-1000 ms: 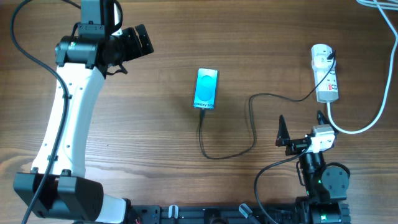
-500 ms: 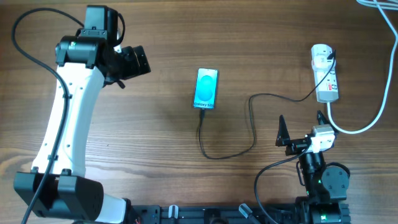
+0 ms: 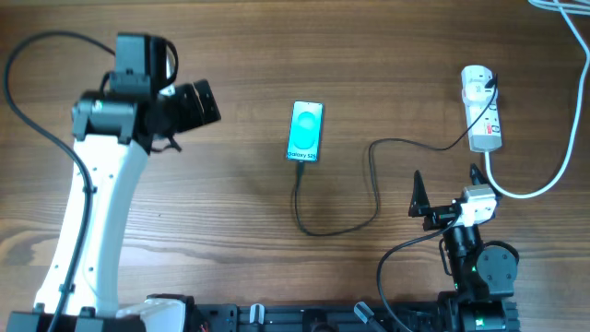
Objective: Plug charger to phone and switch on socket
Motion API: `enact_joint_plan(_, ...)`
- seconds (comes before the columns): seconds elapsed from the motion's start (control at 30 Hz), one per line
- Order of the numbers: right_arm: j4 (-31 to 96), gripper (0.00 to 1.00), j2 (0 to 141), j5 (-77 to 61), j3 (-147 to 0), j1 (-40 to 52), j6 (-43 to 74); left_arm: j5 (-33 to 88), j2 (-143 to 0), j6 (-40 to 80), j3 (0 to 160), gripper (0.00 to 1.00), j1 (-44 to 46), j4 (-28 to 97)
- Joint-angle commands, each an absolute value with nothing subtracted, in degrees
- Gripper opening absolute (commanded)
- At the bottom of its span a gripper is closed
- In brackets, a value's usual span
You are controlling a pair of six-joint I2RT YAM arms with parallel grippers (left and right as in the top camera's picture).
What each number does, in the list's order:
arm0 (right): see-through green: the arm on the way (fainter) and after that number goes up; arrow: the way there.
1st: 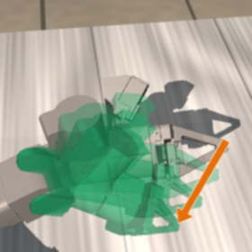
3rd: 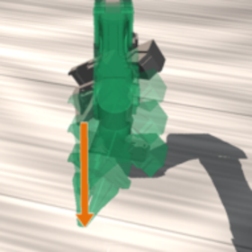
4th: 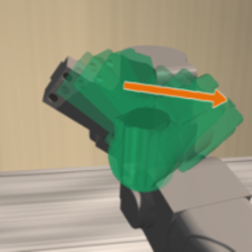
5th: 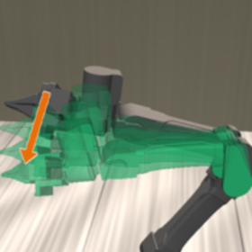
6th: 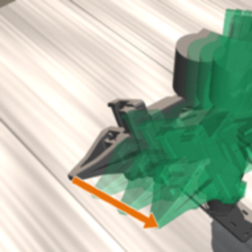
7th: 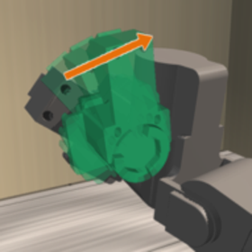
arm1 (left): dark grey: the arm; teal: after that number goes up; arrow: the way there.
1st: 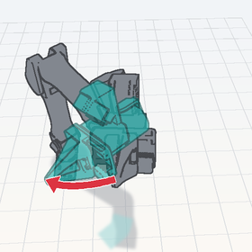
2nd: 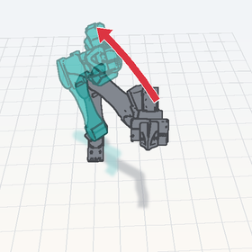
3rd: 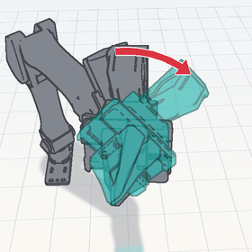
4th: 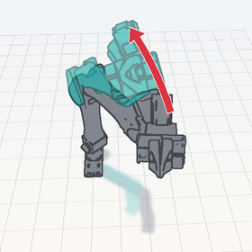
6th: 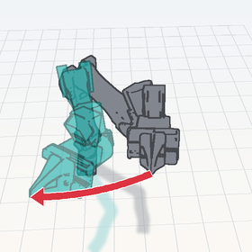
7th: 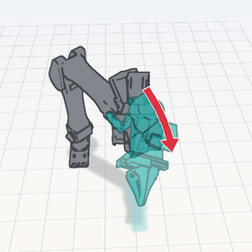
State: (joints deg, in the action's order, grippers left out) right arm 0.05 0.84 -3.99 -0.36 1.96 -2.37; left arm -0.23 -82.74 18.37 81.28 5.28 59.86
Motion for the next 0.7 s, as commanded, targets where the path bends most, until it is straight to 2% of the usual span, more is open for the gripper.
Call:
enact_joint_plan(0.0, 0.01, 1.00, 0.43, -3.44, -0.30, 2.17, -1.37, 2.76, -77.93, 18.52, 71.99, 1.00, 4.97, 54.81)
enact_joint_plan(0.37, 0.01, 1.00, 0.43, -3.44, -0.30, 2.17, -1.37, 1.87, -67.88, 18.46, 67.94, 1.00, 4.97, 53.80)
enact_joint_plan(0.53, 0.01, 1.00, 0.43, -3.44, -0.30, 2.17, -1.37, 1.87, -64.69, 18.48, 61.43, 1.00, 4.97, 51.99)
enact_joint_plan(0.67, 0.01, 1.00, 0.43, -3.44, -0.30, 2.17, -1.37, 1.87, -61.65, 18.48, 59.46, 1.00, 4.97, 55.07)
